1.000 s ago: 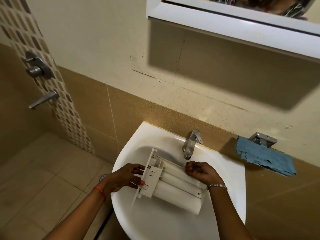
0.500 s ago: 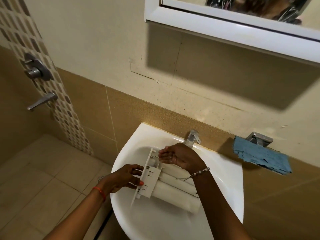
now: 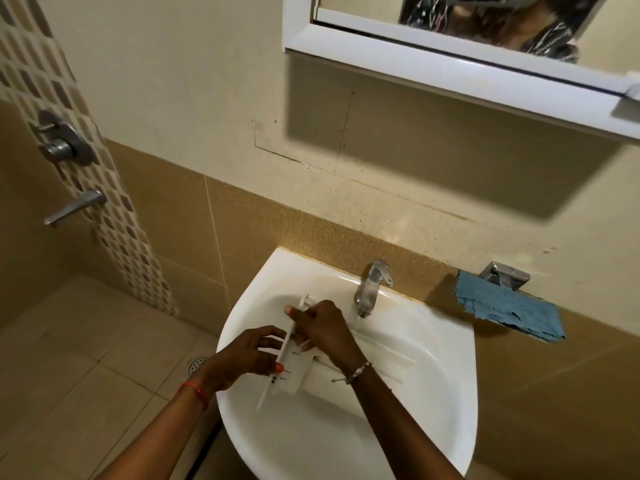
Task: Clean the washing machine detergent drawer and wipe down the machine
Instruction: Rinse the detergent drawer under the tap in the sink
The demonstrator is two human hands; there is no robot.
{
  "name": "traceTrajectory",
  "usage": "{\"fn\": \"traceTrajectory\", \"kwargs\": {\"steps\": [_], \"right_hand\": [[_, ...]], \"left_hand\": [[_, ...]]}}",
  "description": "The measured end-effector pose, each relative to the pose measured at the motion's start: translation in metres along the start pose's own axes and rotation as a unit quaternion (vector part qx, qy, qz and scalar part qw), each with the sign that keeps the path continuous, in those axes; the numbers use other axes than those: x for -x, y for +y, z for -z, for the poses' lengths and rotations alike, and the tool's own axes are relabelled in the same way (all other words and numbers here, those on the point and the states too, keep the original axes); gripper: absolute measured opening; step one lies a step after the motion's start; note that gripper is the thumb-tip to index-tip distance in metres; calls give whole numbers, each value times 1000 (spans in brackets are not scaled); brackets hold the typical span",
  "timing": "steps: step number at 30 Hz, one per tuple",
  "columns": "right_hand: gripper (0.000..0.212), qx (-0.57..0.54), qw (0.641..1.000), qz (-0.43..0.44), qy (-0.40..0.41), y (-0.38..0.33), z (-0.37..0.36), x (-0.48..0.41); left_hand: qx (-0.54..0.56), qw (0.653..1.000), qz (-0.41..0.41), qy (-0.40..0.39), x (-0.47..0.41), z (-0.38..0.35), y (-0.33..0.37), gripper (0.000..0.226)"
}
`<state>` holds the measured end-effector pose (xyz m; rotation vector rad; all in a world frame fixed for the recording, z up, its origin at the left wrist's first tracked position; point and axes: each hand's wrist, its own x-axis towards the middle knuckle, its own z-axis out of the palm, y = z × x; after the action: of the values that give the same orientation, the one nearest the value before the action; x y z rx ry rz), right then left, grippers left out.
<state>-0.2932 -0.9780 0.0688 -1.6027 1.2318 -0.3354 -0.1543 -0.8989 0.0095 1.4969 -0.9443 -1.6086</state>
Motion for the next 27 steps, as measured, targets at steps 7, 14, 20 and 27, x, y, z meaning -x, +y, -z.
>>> {"fn": "traceTrajectory", "kwargs": {"steps": [7, 14, 20, 27], "right_hand": [[22, 7, 996, 11, 92, -9, 10, 10], [4, -291, 953, -14, 80, -7, 60, 45], [19, -399, 915, -41, 50, 23, 76, 65], [21, -486, 873, -32, -19, 55, 82, 75]], "left_hand": [[-69, 996, -57, -25, 4, -3, 23, 47], [37, 962, -168, 213, 5, -1, 45, 15], [82, 977, -23, 194, 5, 16, 45, 32], [203, 972, -17, 116, 10, 1, 71, 10]]}}
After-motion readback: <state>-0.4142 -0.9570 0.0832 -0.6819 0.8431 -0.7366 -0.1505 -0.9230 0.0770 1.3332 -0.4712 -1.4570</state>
